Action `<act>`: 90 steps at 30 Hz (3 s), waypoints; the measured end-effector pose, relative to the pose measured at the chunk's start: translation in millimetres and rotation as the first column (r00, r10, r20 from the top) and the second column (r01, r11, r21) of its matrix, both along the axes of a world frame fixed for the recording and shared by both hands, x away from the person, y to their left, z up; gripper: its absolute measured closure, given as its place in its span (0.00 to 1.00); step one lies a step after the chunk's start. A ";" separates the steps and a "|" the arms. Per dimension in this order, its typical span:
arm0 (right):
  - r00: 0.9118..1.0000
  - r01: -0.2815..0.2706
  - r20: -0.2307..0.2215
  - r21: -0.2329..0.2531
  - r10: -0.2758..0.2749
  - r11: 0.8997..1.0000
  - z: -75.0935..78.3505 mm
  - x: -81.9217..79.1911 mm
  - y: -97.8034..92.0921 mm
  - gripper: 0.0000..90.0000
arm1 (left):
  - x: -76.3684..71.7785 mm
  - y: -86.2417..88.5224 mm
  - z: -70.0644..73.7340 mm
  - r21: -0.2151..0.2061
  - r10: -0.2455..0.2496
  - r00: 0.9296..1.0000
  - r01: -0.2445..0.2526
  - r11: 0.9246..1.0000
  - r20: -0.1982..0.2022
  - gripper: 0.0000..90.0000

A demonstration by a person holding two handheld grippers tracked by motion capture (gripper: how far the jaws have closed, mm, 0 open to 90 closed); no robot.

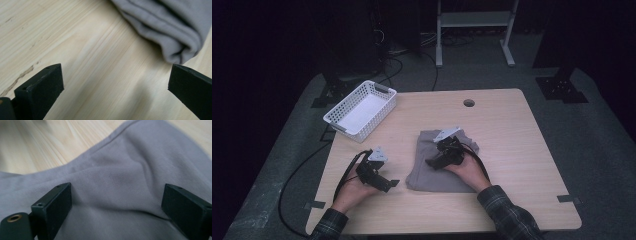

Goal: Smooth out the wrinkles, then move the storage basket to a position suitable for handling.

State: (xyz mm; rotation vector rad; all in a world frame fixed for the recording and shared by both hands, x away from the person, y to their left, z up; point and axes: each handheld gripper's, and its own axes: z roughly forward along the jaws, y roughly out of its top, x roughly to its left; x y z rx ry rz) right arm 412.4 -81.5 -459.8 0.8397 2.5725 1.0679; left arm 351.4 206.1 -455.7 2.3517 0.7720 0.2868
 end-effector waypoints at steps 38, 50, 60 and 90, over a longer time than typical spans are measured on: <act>1.000 -0.001 0.016 -0.001 0.001 1.000 -20.3 -13.8 -50.4 0.10 | 0.5 4.7 -22.4 -0.019 -0.019 0.999 0.020 1.000 0.029 0.00; 1.000 0.019 0.009 -0.003 -0.019 1.000 -20.2 -23.1 -76.0 0.10 | -1.1 5.8 -24.4 -0.043 -0.011 0.999 0.013 0.999 0.042 0.00; 0.999 0.054 0.009 -0.007 -0.054 0.999 -20.3 -34.4 -107.8 0.10 | -0.9 6.6 -25.0 -0.049 -0.017 0.999 0.020 0.999 0.047 0.00; 0.987 0.162 0.011 0.004 -0.162 0.987 -21.5 -72.9 -198.9 0.10 | -0.5 8.7 -27.9 -0.078 -0.025 0.997 0.031 0.996 0.069 0.00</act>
